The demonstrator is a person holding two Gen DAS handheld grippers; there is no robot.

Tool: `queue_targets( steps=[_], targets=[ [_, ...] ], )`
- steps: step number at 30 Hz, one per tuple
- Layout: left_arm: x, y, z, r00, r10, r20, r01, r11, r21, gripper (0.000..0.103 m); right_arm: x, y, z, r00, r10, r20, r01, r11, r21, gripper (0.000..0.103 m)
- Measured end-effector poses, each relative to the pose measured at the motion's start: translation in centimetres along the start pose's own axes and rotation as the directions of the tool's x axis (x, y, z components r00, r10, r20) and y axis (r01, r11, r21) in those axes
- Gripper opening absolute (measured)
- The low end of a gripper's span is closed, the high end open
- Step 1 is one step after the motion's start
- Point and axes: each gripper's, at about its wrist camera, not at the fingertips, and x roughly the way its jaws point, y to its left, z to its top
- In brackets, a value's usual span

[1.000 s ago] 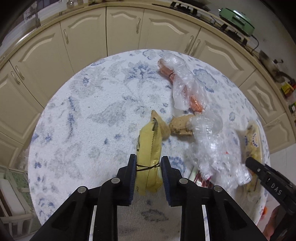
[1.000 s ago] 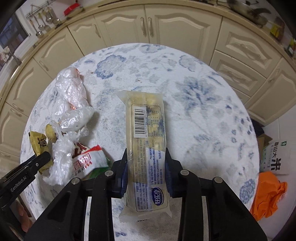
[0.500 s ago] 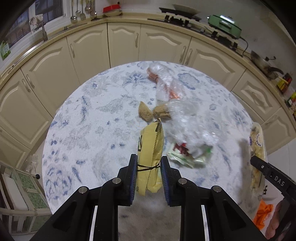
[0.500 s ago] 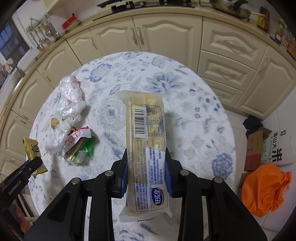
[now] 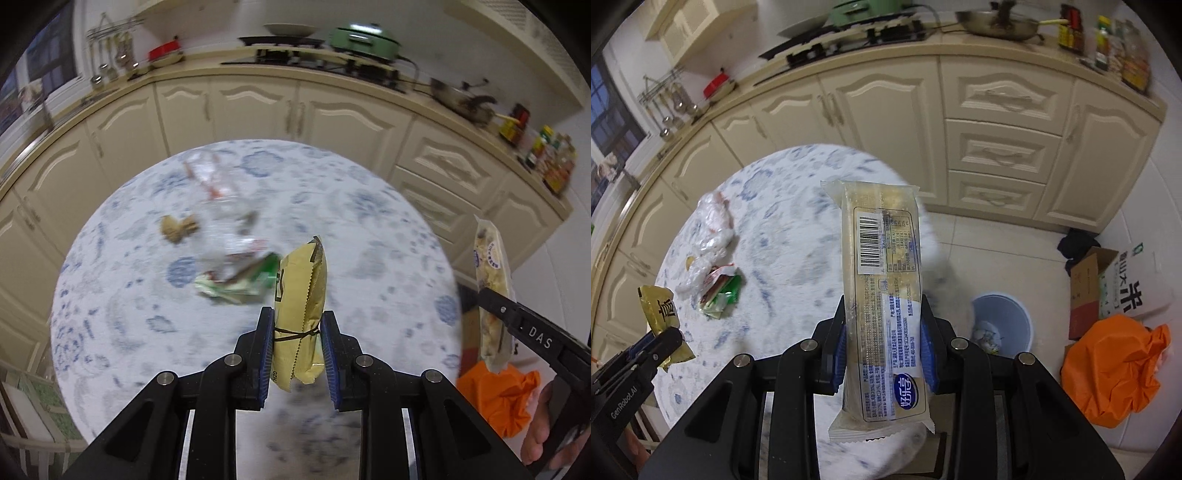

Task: Collect trash
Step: 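Carry the yellow packet and cheese bar over the blue bin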

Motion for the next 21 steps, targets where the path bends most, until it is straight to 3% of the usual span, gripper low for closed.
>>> queue_targets(
  steps=[6, 14, 21],
  targets=[
    [1.0, -7.2, -0.2, 0.996, -0.088, -0.032, 0.091, 0.989, 0.118, 0.021, -1.9, -6.9, -0.5, 0.996, -0.091, 0.023, 0.088, 0.990, 0.106, 0.032],
    [3.7, -16.6, -0.7, 0.980, -0.171, -0.103, 0.193, 0.947, 0.258, 0.021, -3.0, -15.6, -1.9, 0.983, -0.185, -0.007, 0.181, 0.953, 0.242, 0.032],
    [7.8, -23.2, -1.3, 0.969, -0.178, -0.169, 0.228, 0.910, 0.346, 0.021, -3.1, -22.0, -3.4, 0.971, -0.234, -0.057, 0.239, 0.910, 0.339, 0.032]
  ],
)
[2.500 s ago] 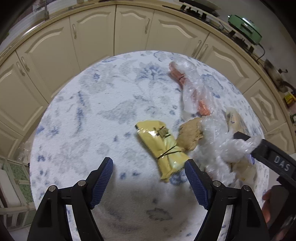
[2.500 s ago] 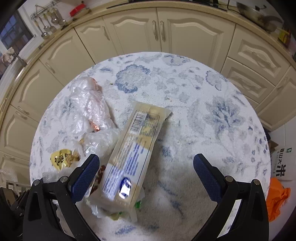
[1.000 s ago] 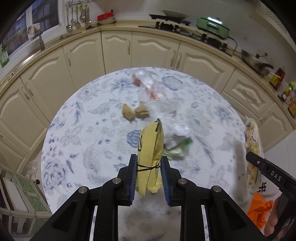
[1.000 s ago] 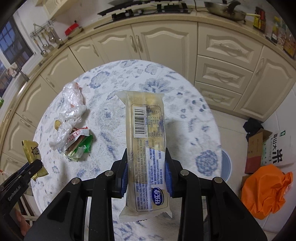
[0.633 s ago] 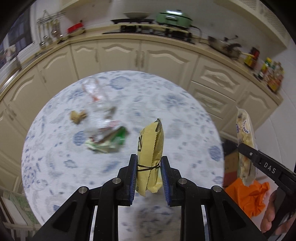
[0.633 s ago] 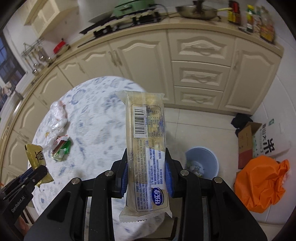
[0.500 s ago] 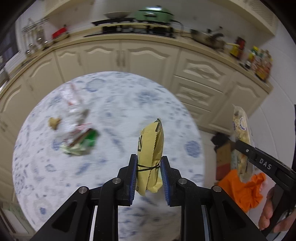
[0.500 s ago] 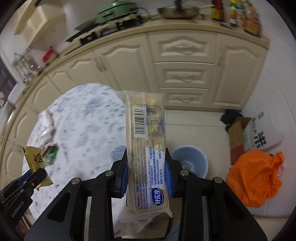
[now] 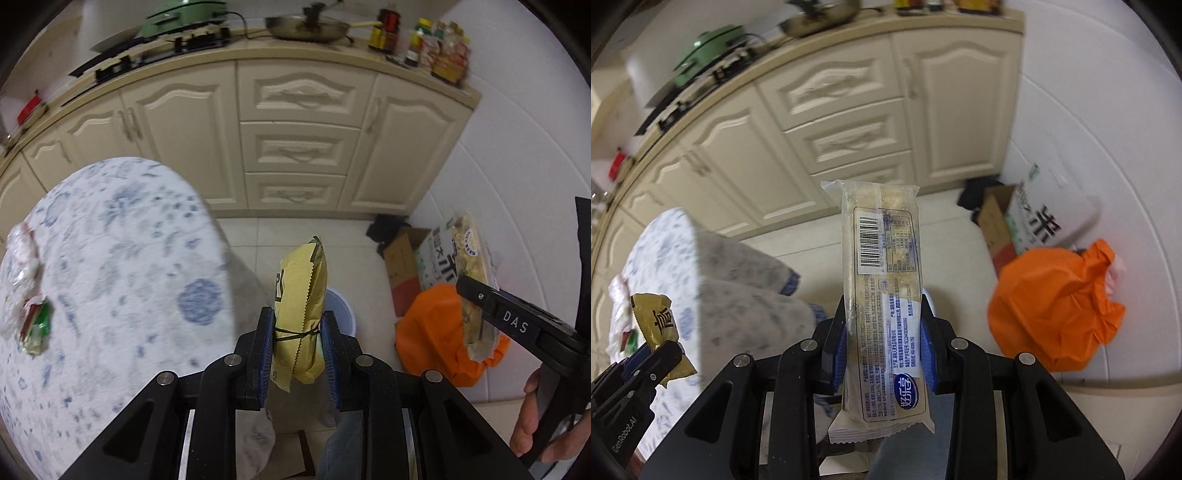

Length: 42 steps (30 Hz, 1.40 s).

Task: Collect trash
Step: 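Carry the yellow packet and cheese bar over the blue bin, then open both grippers to drop the packet and cheese bar into the bin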

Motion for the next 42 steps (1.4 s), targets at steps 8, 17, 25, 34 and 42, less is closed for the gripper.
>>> queue_targets(
  steps=[8, 17, 25, 34, 42],
  targets=[
    [6.5, -3.6, 2.6, 0.996, -0.023, -0.081, 0.028, 0.998, 0.063, 0.021, 2.4, -4.2, 0.0, 0.998, -0.030, -0.056, 0.033, 0.998, 0.062, 0.033],
    [12.1, -5.6, 6.0, 0.992, 0.021, -0.123, -0.011, 0.997, 0.078, 0.051, 5.6, -6.9, 0.1, 0.991, -0.043, -0.125, 0.055, 0.994, 0.092, 0.032],
    [13.1, -5.8, 5.7, 0.993, 0.054, -0.105, -0.045, 0.996, 0.083, 0.071, 7.2, -6.7, 0.1, 0.986, -0.043, -0.161, 0.059, 0.994, 0.092, 0.033],
    [10.7, -3.8, 4.4, 0.992, 0.082, -0.099, -0.078, 0.996, 0.047, 0.071, 7.6, -1.6, 0.1, 0.985, 0.015, -0.170, -0.016, 1.000, -0.002, 0.033],
    [7.1, -1.1, 2.8, 0.994, 0.094, -0.060, -0.095, 0.995, -0.009, 0.076, 4.9, 2.1, 0.9, 0.992, 0.088, -0.086, -0.092, 0.995, -0.047, 0.046]
  ],
)
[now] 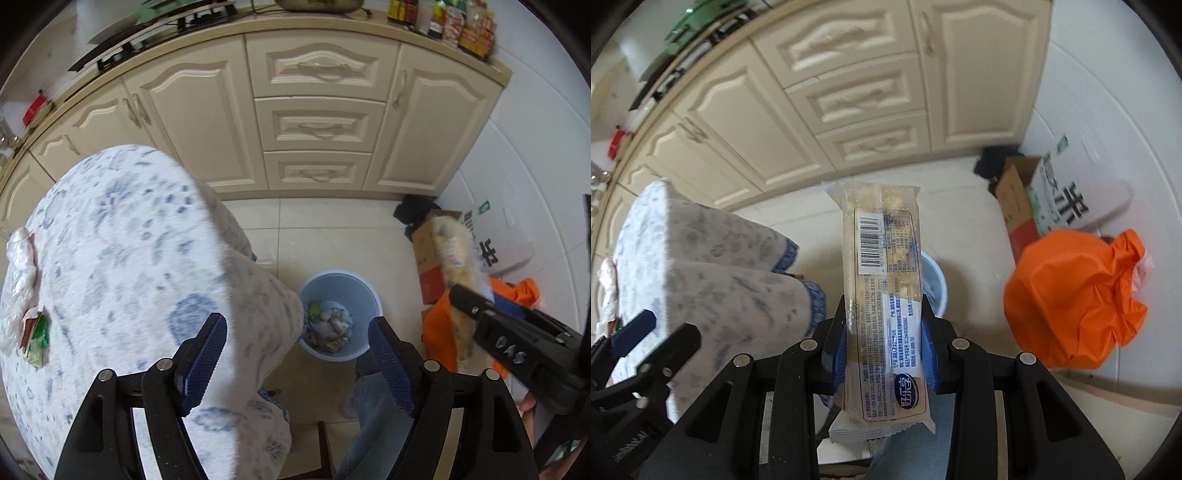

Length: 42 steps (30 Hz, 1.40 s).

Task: Collect trash
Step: 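Open both grippers to drop the packet and cheese bar into the bin, then move both grippers back over the trash on the table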

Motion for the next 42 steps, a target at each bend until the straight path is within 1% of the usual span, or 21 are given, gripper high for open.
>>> queue_targets(
  steps=[1, 2, 3, 4, 6, 7, 17, 20, 22, 25, 28, 30, 32, 34, 40, 42],
  targets=[
    [-0.3, 0.3, -0.2, 1.000, 0.002, 0.002, -0.002, 1.000, -0.006, 0.076, -0.5, 0.1, 0.0, 1.000, 0.012, 0.020, -0.012, 1.000, 0.001, 0.054],
    [-0.5, 0.6, -0.4, 1.000, 0.004, 0.002, -0.004, 1.000, -0.012, 0.077, -1.2, 0.3, 0.0, 0.998, 0.020, 0.055, -0.020, 1.000, -0.003, 0.075],
    [-0.8, 1.1, -0.6, 1.000, 0.005, 0.001, -0.005, 1.000, -0.016, 0.077, -2.1, 0.6, -0.1, 0.995, 0.007, 0.098, -0.007, 1.000, -0.007, 0.095],
    [-1.3, 1.6, -0.9, 1.000, 0.004, 0.002, -0.004, 1.000, -0.022, 0.077, -2.8, 0.8, -0.3, 0.990, -0.019, 0.137, 0.020, 1.000, -0.010, 0.099],
    [-1.5, 2.1, -1.2, 1.000, 0.001, 0.001, -0.001, 0.999, -0.032, 0.077, -3.7, 1.3, -0.5, 0.980, -0.075, 0.182, 0.082, 0.996, -0.031, 0.099],
    [-1.6, 2.4, -1.1, 1.000, -0.001, -0.001, 0.001, 0.999, -0.036, 0.077, -4.0, 1.6, -0.6, 0.979, -0.090, 0.184, 0.099, 0.994, -0.042, 0.099],
    [-2.0, 3.1, -1.3, 1.000, -0.024, -0.011, 0.023, 0.998, -0.062, 0.078, -5.0, 1.9, -1.6, 0.973, -0.129, 0.190, 0.141, 0.989, -0.053, 0.099],
    [-2.3, 3.3, -1.4, 1.000, -0.025, -0.007, 0.024, 0.998, -0.065, 0.078, -5.3, 2.3, -2.1, 0.967, -0.152, 0.202, 0.170, 0.983, -0.073, 0.099],
    [-2.5, 3.4, -1.6, 1.000, -0.025, -0.004, 0.025, 0.997, -0.067, 0.078, -5.6, 2.6, -2.4, 0.964, -0.154, 0.215, 0.175, 0.981, -0.081, 0.099],
    [-3.0, 3.6, -1.9, 1.000, -0.027, 0.001, 0.027, 0.997, -0.072, 0.078, -5.9, 2.7, -2.9, 0.963, -0.151, 0.223, 0.169, 0.983, -0.066, 0.101],
    [-3.4, 4.0, -2.3, 1.000, -0.028, 0.005, 0.028, 0.997, -0.078, 0.078, -5.8, 3.2, -3.6, 0.959, -0.170, 0.225, 0.187, 0.981, -0.056, 0.103],
    [-3.6, 4.3, -2.6, 1.000, -0.026, 0.005, 0.026, 0.996, -0.082, 0.078, -5.8, 3.6, -4.2, 0.953, -0.193, 0.234, 0.211, 0.976, -0.057, 0.103],
    [-3.9, 4.6, -3.1, 1.000, -0.025, 0.005, 0.025, 0.996, -0.087, 0.078, -6.2, 4.2, -4.9, 0.938, -0.223, 0.265, 0.244, 0.968, -0.051, 0.103],
    [-4.3, 5.1, -3.7, 1.000, -0.024, 0.007, 0.025, 0.995, -0.095, 0.078, -6.7, 4.6, -5.6, 0.931, -0.220, 0.292, 0.244, 0.969, -0.048, 0.103],
    [-5.7, 6.7, -5.6, 1.000, -0.013, 0.020, 0.015, 0.993, -0.120, 0.078, -7.4, 6.2, -7.2, 0.930, -0.190, 0.314, 0.223, 0.972, -0.073, 0.103],
    [-6.2, 7.2, -6.3, 1.000, -0.006, 0.024, 0.009, 0.992, -0.128, 0.078, -7.9, 6.8, -7.9, 0.926, -0.165, 0.339, 0.202, 0.976, -0.077, 0.103]
  ],
)
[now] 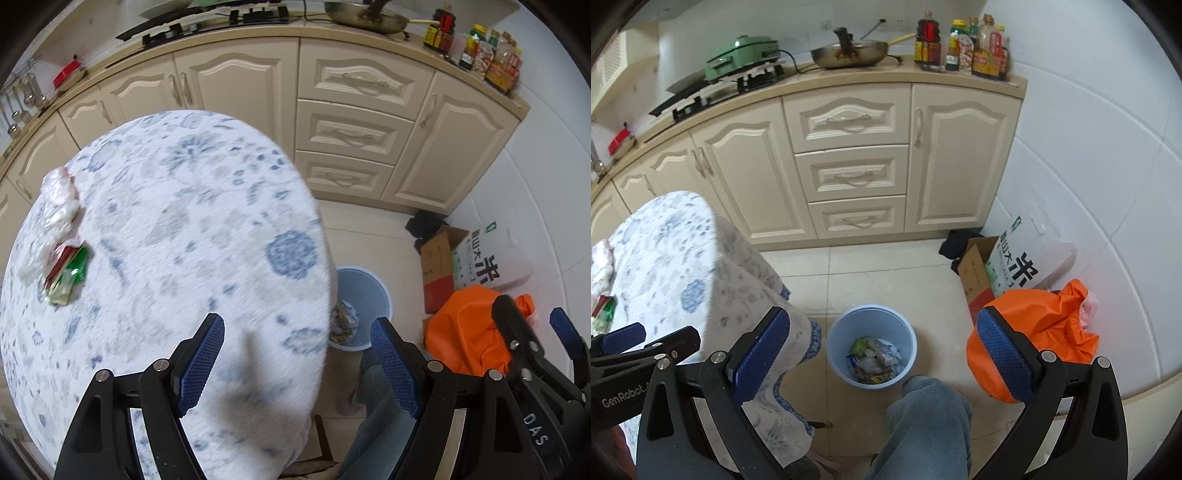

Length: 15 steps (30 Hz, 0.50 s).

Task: Collect trash
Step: 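Move both grippers back over the trash on the table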

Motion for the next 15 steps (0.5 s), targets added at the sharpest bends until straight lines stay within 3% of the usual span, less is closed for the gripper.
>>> queue_targets(
  steps=[6, 9, 15],
  targets=[
    [-1.5, 3.0, -2.3, 1.000, 0.008, 0.006, -0.008, 0.999, -0.037, 0.078, -2.8, 2.5, -1.0, 0.992, 0.051, 0.115, -0.046, 0.998, -0.043, 0.103],
    [-2.4, 4.6, -3.1, 1.000, 0.017, 0.013, -0.016, 0.999, -0.052, 0.078, -4.1, 3.7, -1.5, 0.978, 0.128, 0.162, -0.121, 0.991, -0.055, 0.103],
    [-4.5, 9.0, -5.1, 0.998, 0.043, 0.037, -0.039, 0.994, -0.105, 0.078, -5.2, 7.1, -2.0, 0.966, 0.204, 0.160, -0.194, 0.978, -0.074, 0.103]
  ],
)
